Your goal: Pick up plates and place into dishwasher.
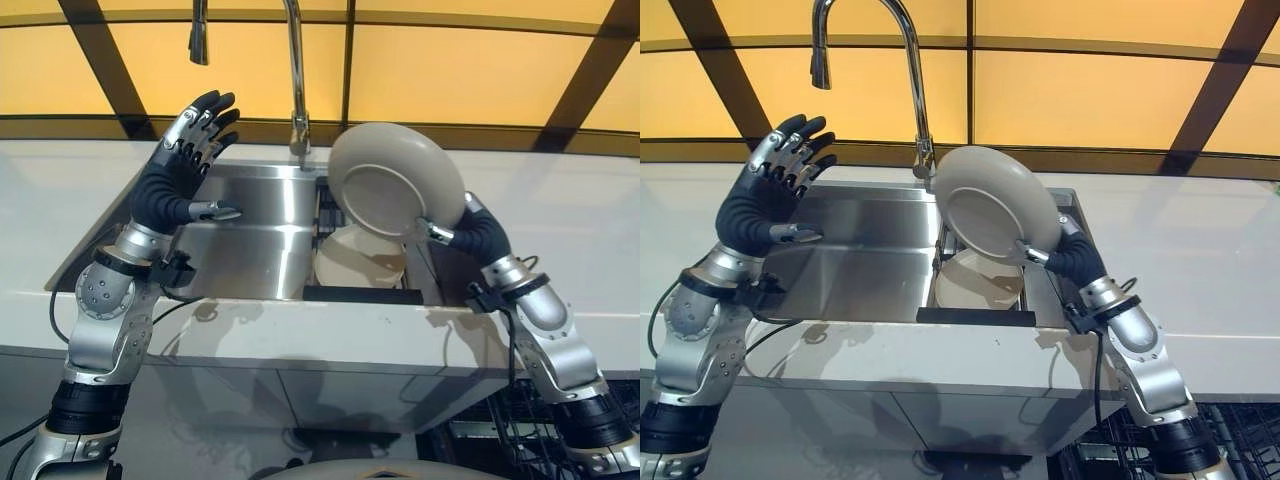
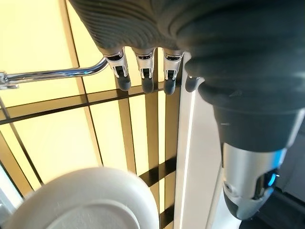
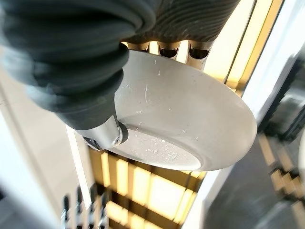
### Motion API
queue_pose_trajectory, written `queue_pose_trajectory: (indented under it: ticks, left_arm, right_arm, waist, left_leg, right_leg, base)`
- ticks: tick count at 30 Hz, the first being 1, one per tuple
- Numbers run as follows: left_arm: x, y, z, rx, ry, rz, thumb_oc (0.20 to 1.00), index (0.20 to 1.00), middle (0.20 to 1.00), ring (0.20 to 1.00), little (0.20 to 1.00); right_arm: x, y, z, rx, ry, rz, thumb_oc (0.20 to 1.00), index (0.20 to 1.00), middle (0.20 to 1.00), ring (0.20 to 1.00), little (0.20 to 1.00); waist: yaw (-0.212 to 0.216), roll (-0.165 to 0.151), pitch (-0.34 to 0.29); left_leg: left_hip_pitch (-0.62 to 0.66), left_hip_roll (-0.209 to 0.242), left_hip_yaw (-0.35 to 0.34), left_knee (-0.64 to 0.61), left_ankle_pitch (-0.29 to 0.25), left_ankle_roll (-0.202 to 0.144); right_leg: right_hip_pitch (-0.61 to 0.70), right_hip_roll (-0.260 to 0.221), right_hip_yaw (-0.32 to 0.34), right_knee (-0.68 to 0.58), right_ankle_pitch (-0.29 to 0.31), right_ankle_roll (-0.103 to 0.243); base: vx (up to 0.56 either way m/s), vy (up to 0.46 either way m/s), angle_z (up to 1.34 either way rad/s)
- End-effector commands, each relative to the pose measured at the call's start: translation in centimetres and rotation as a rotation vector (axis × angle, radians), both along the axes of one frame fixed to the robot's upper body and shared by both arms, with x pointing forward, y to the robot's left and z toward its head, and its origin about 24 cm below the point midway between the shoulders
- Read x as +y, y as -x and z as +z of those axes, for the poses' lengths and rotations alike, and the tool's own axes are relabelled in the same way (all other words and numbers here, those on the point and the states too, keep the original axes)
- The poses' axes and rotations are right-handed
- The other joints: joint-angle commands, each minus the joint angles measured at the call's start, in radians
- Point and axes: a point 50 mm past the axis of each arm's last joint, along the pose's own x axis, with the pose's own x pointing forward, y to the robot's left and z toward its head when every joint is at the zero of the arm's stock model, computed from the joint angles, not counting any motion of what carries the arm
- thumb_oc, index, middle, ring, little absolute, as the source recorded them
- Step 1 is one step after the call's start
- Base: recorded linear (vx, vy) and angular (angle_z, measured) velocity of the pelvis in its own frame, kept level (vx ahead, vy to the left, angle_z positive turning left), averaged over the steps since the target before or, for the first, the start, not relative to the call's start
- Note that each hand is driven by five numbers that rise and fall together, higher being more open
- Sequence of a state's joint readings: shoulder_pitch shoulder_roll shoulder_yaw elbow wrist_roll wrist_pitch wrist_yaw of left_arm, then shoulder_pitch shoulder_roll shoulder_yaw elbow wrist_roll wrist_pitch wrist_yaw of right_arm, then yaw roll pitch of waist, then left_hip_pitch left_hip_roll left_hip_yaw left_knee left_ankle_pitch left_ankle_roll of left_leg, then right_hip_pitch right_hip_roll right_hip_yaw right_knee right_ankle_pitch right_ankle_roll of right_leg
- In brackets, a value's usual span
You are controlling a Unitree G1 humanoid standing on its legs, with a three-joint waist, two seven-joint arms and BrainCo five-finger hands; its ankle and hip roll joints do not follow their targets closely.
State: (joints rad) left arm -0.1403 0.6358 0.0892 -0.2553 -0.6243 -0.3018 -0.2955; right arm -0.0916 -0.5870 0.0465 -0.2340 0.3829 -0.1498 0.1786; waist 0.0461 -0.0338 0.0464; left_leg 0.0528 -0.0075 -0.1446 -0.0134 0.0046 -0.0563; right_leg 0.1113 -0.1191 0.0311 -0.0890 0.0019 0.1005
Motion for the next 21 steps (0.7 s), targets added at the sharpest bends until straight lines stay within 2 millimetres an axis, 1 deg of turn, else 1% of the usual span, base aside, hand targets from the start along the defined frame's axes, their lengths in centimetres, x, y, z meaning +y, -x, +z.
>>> queue_pose_trajectory:
  ticks: [1, 2, 3, 5, 7, 9, 10, 12, 14, 15, 16, 17, 18, 19, 20, 21]
  left_arm:
    - [1.3, 1.3, 1.7, -0.127, 0.015, 0.026, 1.0, 1.0, 1.0, 1.0, 1.0]
    - [1.4, 1.3, 1.8, -0.126, 0.015, 0.033, 1.0, 1.0, 1.0, 1.0, 1.0]
    - [1.7, 1.2, 2.0, -0.122, 0.015, 0.04, 1.0, 1.0, 1.0, 1.0, 1.0]
    - [2.2, 0.9, 2.2, -0.102, 0.022, 0.062, 1.0, 1.0, 1.0, 1.0, 1.0]
    - [2.7, 0.4, 1.9, -0.061, 0.021, 0.11, 1.0, 1.0, 1.0, 1.0, 1.0]
    - [3.0, 0.2, 1.8, -0.049, 0.023, 0.137, 1.0, 1.0, 1.0, 1.0, 1.0]
    - [3.4, 0.1, 1.6, -0.041, 0.034, 0.165, 1.0, 1.0, 1.0, 1.0, 1.0]
    - [4.0, 0.3, 1.6, -0.055, 0.032, 0.188, 1.0, 1.0, 1.0, 1.0, 1.0]
    - [4.4, 0.5, 1.7, -0.067, 0.032, 0.215, 1.0, 1.0, 1.0, 1.0, 1.0]
    - [4.9, 0.8, 1.7, -0.07, 0.031, 0.232, 1.0, 1.0, 1.0, 1.0, 1.0]
    - [5.1, 1.0, 1.7, -0.072, 0.025, 0.249, 1.0, 1.0, 1.0, 1.0, 1.0]
    - [5.4, 1.3, 1.6, -0.076, 0.017, 0.269, 1.0, 1.0, 1.0, 1.0, 1.0]
    - [5.5, 1.4, 1.5, -0.078, 0.014, 0.281, 1.0, 1.0, 1.0, 1.0, 1.0]
    - [5.7, 1.5, 1.5, -0.081, 0.009, 0.297, 1.0, 1.0, 1.0, 1.0, 1.0]
    - [5.8, 1.6, 1.5, -0.082, 0.007, 0.304, 1.0, 1.0, 1.0, 1.0, 1.0]
    - [5.9, 1.7, 1.6, -0.087, 0.003, 0.325, 1.0, 1.0, 1.0, 1.0, 1.0]
  right_arm:
    - [-1.0, 0.2, 3.4, -0.168, 0.008, -0.068, 0.2, 0.2, 0.2, 0.2, 0.2]
    - [-1.1, 0.2, 3.5, -0.171, 0.016, -0.075, 0.2, 0.2, 0.2, 0.2, 0.2]
    - [-1.5, 0.1, 3.5, -0.17, 0.039, -0.097, 0.2, 0.2, 0.2, 0.2, 0.2]
    - [-2.6, 0.4, 3.4, -0.149, 0.069, -0.134, 0.2, 0.2, 0.2, 0.2, 0.2]
    - [-3.9, 0.5, 3.1, -0.128, 0.097, -0.196, 0.2, 0.2, 0.2, 0.2, 0.2]
    - [-4.2, 0.6, 3.0, -0.123, 0.088, -0.213, 0.2, 0.2, 0.2, 0.2, 0.2]
    - [-4.7, 0.6, 2.8, -0.116, 0.085, -0.247, 0.2, 0.2, 0.2, 0.2, 0.2]
    - [-5.0, 0.7, 2.5, -0.112, 0.084, -0.272, 0.2, 0.2, 0.2, 0.2, 0.2]
    - [-5.4, 0.8, 2.2, -0.105, 0.084, -0.302, 0.2, 0.2, 0.2, 0.2, 0.2]
    - [-5.6, 0.8, 1.8, -0.1, 0.09, -0.324, 0.2, 0.2, 0.2, 0.2, 0.2]
    - [-5.6, 0.8, 1.7, -0.098, 0.088, -0.324, 0.2, 0.2, 0.2, 0.2, 0.2]
    - [-5.8, 0.8, 1.6, -0.095, 0.083, -0.336, 0.2, 0.2, 0.2, 0.2, 0.2]
    - [-6.0, 0.8, 1.5, -0.09, 0.089, -0.357, 0.2, 0.2, 0.2, 0.2, 0.2]
    - [-6.4, 0.8, 1.2, -0.085, 0.111, -0.387, 0.2, 0.2, 0.2, 0.2, 0.2]
    - [-6.6, 0.9, 1.1, -0.083, 0.121, -0.403, 0.2, 0.2, 0.2, 0.2, 0.2]
    - [-7.2, 1.0, 0.9, -0.075, 0.15, -0.446, 0.2, 0.2, 0.2, 0.2, 0.2]
  waist:
    - [0.016, -0.026, -0.036]
    - [0.017, -0.022, -0.034]
    - [0.007, -0.013, -0.039]
    - [-0.023, -0.001, -0.049]
    - [-0.056, 0.002, -0.053]
    - [-0.068, 0.002, -0.049]
    - [-0.084, -0.002, -0.044]
    - [-0.089, -0.006, -0.033]
    - [-0.092, -0.012, -0.022]
    - [-0.091, -0.013, -0.013]
    - [-0.087, -0.015, -0.009]
    - [-0.08, -0.012, -0.002]
    - [-0.075, -0.004, 0.002]
    - [-0.066, 0.01, 0.005]
    - [-0.062, 0.015, 0.001]
    - [-0.052, 0.022, 0.0]
  left_leg:
    - [-0.059, 0.032, -0.137, 0.182, -0.135, -0.035]
    - [-0.047, 0.034, -0.138, 0.166, -0.131, -0.035]
    - [-0.029, 0.038, -0.135, 0.138, -0.127, -0.037]
    - [-0.01, 0.048, -0.11, 0.097, -0.113, -0.047]
    - [0.013, 0.036, -0.106, 0.078, -0.129, -0.052]
    - [0.028, 0.026, -0.105, 0.068, -0.141, -0.049]
    - [0.046, 0.007, -0.115, 0.065, -0.17, -0.037]
    - [0.053, -0.013, -0.123, 0.07, -0.19, -0.022]
    - [0.055, -0.032, -0.129, 0.075, -0.204, -0.006]
    - [0.056, -0.038, -0.125, 0.083, -0.213, 0.006]
    - [0.054, -0.039, -0.115, 0.086, -0.214, 0.01]
    - [0.046, -0.039, -0.1, 0.091, -0.207, 0.017]
    - [0.032, -0.036, -0.082, 0.098, -0.194, 0.023]
    - [0.008, -0.027, -0.061, 0.108, -0.168, 0.03]
    - [0.002, -0.025, -0.055, 0.109, -0.163, 0.034]
    - [-0.019, -0.023, -0.044, 0.116, -0.144, 0.044]
  right_leg:
    - [-0.097, 0.004, 0.075, 0.097, 0.004, 0.019]
    - [-0.097, 0.006, 0.087, 0.101, 0.0, 0.02]
    - [-0.099, 0.002, 0.1, 0.104, -0.007, 0.027]
    - [-0.107, -0.008, 0.123, 0.11, -0.01, 0.043]
    - [-0.117, -0.035, 0.164, 0.106, 0.001, 0.073]
    - [-0.13, -0.056, 0.189, 0.1, 0.021, 0.094]
    - [-0.148, -0.081, 0.212, 0.086, 0.052, 0.119]
    - [-0.163, -0.104, 0.225, 0.07, 0.084, 0.137]
    - [-0.192, -0.12, 0.218, 0.065, 0.113, 0.151]
    - [-0.219, -0.123, 0.202, 0.082, 0.115, 0.158]
    - [-0.231, -0.122, 0.18, 0.105, 0.11, 0.158]
    - [-0.24, -0.109, 0.155, 0.151, 0.086, 0.152]
    - [-0.243, -0.084, 0.137, 0.204, 0.048, 0.137]
    - [-0.236, -0.049, 0.106, 0.288, -0.011, 0.113]
    - [-0.235, -0.038, 0.096, 0.313, -0.031, 0.106]
    - [-0.232, -0.015, 0.064, 0.384, -0.049, 0.089]
  base:
    - [-0.03, 0.168, -0.64]
    - [-0.03, 0.235, -0.83]
    - [-0.05, 0.244, -0.97]
    - [-0.05, 0.296, -0.84]
    - [-0.04, 0.278, -0.48]
    - [-0.03, 0.167, -0.57]
    - [-0.04, 0.14, -0.67]
    - [-0.08, 0.104, -0.69]
    - [-0.13, 0.052, -0.61]
    - [-0.16, 0.013, -0.61]
    - [-0.22, 0.003, -0.57]
    - [-0.24, 0.009, -0.59]
    - [-0.3, 0.043, -0.55]
    - [-0.21, 0.051, -0.5]
    - [-0.2, 0.048, -0.44]
    - [-0.12, 0.005, -0.51]
